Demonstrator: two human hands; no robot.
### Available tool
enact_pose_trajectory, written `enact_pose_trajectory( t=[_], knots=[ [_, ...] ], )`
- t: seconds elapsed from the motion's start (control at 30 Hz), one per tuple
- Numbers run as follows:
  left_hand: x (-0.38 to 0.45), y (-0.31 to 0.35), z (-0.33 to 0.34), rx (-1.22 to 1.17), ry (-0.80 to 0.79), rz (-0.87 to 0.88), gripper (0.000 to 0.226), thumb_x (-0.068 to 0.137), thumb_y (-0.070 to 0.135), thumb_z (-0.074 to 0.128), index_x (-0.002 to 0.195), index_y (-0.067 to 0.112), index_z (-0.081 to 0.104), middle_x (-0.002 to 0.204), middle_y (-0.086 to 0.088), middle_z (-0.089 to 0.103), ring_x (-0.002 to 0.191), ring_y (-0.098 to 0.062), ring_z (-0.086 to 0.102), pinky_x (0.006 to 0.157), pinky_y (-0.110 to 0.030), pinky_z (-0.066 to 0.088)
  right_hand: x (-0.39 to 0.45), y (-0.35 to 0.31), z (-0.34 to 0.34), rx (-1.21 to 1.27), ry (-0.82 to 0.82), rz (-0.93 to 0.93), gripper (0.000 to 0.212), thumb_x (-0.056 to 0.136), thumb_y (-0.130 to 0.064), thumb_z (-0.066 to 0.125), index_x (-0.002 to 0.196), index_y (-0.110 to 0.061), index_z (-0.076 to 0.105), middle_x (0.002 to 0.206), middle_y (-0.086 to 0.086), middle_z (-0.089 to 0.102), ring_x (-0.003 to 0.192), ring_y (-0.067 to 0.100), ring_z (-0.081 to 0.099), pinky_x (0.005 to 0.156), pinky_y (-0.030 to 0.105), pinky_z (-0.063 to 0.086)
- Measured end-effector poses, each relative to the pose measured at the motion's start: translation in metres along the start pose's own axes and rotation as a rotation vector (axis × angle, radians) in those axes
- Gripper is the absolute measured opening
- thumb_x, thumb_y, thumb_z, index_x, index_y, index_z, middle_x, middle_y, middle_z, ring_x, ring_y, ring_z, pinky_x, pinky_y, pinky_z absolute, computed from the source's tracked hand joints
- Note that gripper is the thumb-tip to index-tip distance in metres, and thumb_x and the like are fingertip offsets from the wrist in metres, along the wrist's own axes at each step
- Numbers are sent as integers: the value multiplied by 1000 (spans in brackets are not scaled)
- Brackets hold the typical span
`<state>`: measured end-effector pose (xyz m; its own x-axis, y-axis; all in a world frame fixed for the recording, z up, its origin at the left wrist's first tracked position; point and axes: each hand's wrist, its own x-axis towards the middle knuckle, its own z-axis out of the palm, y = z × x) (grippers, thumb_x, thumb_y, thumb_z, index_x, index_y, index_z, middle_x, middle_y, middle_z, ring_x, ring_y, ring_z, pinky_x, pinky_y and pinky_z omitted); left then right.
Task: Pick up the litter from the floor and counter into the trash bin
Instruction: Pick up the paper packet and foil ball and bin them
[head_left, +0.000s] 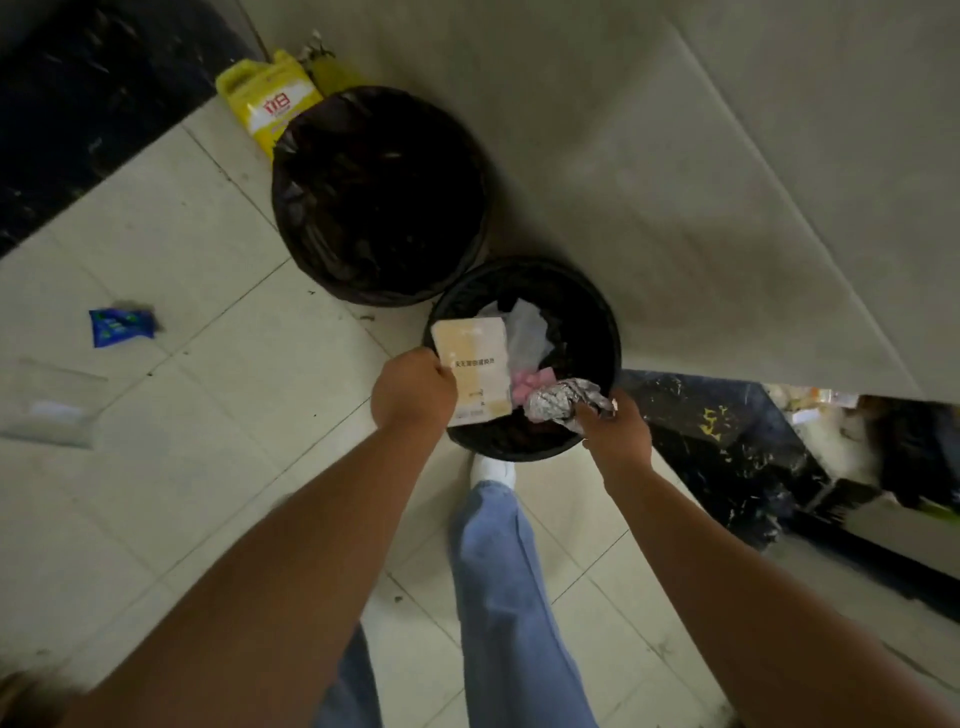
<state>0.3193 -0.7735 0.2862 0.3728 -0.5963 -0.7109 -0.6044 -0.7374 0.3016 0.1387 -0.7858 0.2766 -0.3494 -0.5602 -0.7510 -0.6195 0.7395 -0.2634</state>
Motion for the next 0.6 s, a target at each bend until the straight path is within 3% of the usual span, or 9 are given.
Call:
enact_pose_trajectory(
  t=[0.1, 0.17, 0.23, 0.33, 0.47, 0.6],
  knots=[
    [16, 26, 36, 42, -119, 39, 29, 97, 22, 46, 118, 5, 58, 120, -15, 64, 111, -30, 60, 88, -36, 51, 33, -6, -11, -36, -41, 13, 48, 92, -27, 48, 136, -10, 39, 132, 21, 54, 106, 31, 56, 86, 35, 43],
    [24, 37, 55, 60, -263, 80, 36, 97, 23, 45, 130, 9, 49, 127, -17, 60, 117, -33, 56, 93, -37, 48, 44, -11, -14, -150, -83, -80, 48, 94, -25, 45, 140, -11, 35, 141, 16, 48, 124, 32, 49, 97, 35, 41],
    [28, 40, 69, 52, -342, 99, 37, 97, 20, 44, 133, 12, 45, 131, -18, 56, 121, -35, 52, 97, -39, 46, 47, -16, -16, -276, -137, -184, 46, 96, -21, 42, 141, -12, 35, 144, 13, 45, 130, 31, 44, 105, 33, 38],
    [27, 34, 69, 132, -270, 107, 39, 95, 18, 45, 134, 15, 46, 139, -14, 49, 131, -34, 41, 103, -44, 42, 41, -19, -16, -507, -163, -384, 42, 97, -22, 41, 137, -8, 40, 142, 15, 46, 131, 30, 42, 106, 33, 37],
    [25, 2, 34, 345, -77, 171, 48, 98, 23, 38, 145, 19, 31, 158, -3, 21, 148, -28, 9, 118, -43, 21, 36, -27, -8, -923, -119, -492, 56, 96, -38, 34, 147, -19, 17, 158, 8, 13, 146, 32, 8, 119, 47, 14],
    [17, -55, -15, 447, 27, 105, 51, 101, 33, 29, 150, 25, 16, 162, 0, 4, 149, -26, -6, 121, -44, 6, 8, -62, 20, -1019, -103, -629, 61, 96, -45, 29, 148, -22, 7, 160, 5, -1, 146, 32, -6, 119, 53, 2]
  ],
)
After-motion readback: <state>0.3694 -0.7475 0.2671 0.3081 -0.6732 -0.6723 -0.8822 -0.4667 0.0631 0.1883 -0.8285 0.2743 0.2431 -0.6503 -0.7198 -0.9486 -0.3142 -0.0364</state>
